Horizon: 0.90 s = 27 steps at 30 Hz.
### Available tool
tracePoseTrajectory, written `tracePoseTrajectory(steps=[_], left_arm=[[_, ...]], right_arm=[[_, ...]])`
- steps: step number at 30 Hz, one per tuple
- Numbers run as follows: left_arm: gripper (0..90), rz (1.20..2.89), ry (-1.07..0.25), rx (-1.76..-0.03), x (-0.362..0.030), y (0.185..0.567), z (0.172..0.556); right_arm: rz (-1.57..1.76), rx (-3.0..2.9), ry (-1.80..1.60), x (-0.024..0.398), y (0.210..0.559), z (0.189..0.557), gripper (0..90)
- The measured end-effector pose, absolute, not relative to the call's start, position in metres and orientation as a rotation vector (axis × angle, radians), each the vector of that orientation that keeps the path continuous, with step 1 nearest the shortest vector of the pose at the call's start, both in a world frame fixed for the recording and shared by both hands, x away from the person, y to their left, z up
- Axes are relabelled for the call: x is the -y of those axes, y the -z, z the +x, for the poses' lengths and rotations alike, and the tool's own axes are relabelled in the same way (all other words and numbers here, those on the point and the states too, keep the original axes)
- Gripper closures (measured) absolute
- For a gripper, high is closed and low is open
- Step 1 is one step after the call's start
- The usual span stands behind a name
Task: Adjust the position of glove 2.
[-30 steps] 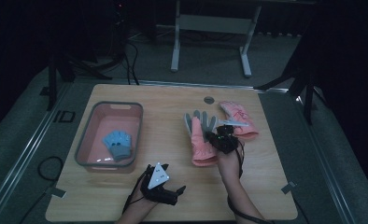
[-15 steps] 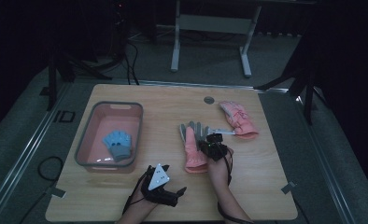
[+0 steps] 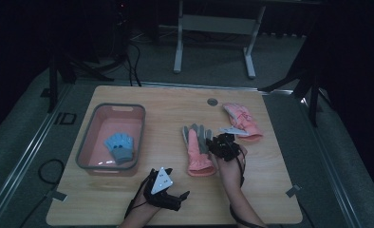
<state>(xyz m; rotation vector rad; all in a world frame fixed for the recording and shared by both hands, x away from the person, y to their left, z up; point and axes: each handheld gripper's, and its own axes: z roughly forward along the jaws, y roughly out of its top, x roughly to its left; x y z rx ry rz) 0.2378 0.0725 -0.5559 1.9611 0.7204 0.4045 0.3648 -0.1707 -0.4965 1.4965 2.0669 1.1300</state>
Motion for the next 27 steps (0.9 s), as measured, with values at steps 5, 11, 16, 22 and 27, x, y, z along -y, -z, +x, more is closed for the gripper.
tracePoseTrajectory(steps=[5,11,16,22,27], left_arm=[[2.1,1.962,-0.404,-0.714,-0.072,0.556,0.238],[2.1,1.959,-0.410,-0.720,-0.073,0.556,0.237],[2.1,1.964,-0.416,-0.715,-0.072,0.557,0.236],[2.1,1.970,-0.424,-0.706,-0.071,0.557,0.236],[2.1,1.968,-0.419,-0.712,-0.072,0.557,0.236]], right_arm=[[1.435,-2.112,-1.133,0.197,0.483,0.370,54.9],[1.372,-2.134,-1.113,0.231,0.475,0.382,55.3],[1.316,-2.133,-1.101,0.255,0.466,0.395,56.8],[1.284,-2.122,-1.052,0.283,0.460,0.418,57.4],[1.301,-2.095,-1.054,0.303,0.461,0.444,57.3]])
